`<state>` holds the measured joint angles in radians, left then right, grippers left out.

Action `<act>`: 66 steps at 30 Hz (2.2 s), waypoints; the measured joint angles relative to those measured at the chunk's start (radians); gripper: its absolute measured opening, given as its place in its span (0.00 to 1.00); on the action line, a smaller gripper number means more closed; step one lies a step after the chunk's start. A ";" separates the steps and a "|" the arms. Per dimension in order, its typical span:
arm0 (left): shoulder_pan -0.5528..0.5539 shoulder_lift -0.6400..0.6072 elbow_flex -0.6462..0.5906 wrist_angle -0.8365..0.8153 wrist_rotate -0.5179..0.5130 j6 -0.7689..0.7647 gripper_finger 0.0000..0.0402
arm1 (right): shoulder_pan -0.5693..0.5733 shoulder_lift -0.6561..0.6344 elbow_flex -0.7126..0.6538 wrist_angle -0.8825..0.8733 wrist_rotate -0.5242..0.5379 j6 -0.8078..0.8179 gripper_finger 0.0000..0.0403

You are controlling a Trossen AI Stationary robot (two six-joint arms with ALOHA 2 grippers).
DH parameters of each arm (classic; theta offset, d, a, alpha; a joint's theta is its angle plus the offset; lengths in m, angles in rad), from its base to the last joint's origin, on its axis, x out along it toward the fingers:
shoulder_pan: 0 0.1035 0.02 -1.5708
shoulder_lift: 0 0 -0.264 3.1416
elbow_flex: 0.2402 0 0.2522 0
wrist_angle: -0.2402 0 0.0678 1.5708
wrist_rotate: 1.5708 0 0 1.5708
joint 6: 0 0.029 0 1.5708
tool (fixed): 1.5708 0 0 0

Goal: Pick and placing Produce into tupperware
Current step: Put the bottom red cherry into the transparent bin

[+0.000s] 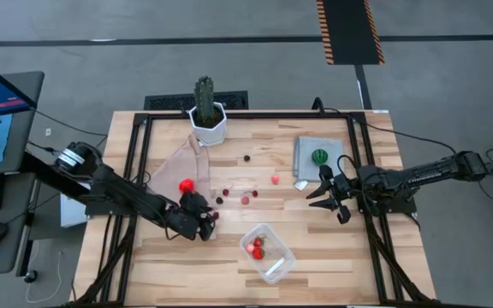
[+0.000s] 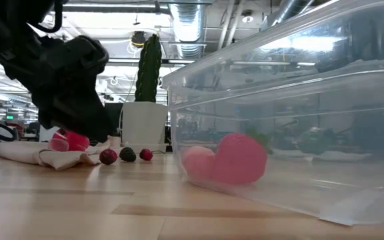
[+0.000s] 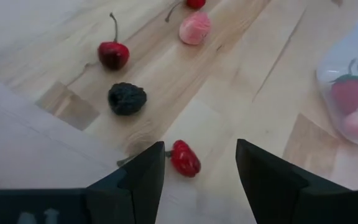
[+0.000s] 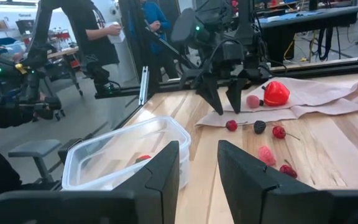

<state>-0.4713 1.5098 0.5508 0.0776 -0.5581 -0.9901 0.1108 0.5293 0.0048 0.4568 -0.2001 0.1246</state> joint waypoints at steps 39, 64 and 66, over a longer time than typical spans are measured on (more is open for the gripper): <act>0.001 0.161 0.179 -0.290 0.002 -0.047 0.47 | 0.000 0.000 0.000 0.000 0.000 0.007 0.33; 0.015 0.219 0.191 -0.248 -0.045 0.015 0.14 | 0.000 0.000 0.000 -0.001 -0.001 0.008 0.33; 0.015 0.219 0.198 -0.249 -0.036 0.019 0.12 | 0.000 0.000 0.000 -0.001 -0.001 0.008 0.33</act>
<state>-0.4564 1.7290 0.7490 -0.1716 -0.5940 -0.9712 0.1106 0.5292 0.0048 0.4557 -0.2007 0.1323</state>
